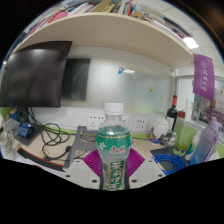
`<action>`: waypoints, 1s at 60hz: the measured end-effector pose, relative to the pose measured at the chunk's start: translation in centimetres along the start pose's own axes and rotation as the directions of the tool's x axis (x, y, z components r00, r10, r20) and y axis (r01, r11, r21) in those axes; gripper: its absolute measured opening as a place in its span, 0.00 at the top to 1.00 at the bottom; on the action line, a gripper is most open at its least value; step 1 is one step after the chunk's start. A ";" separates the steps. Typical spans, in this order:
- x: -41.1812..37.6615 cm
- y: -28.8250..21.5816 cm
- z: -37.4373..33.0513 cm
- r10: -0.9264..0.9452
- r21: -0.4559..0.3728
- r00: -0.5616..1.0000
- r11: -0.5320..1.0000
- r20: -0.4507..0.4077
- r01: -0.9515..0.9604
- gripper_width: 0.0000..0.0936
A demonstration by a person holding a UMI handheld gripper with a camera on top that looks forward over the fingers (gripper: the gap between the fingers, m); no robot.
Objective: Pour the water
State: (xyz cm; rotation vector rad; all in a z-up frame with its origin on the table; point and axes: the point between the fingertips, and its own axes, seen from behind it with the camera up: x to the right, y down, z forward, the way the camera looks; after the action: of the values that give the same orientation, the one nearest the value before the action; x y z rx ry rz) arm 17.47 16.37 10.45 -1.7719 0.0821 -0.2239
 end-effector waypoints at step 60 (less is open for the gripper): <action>-32.3 -6.7 -6.5 -0.892 0.289 -0.436 -0.451 -0.120 0.844 0.70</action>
State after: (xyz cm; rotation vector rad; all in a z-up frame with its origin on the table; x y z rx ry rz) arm -15.86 17.31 14.78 -0.9279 -1.8270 -1.3269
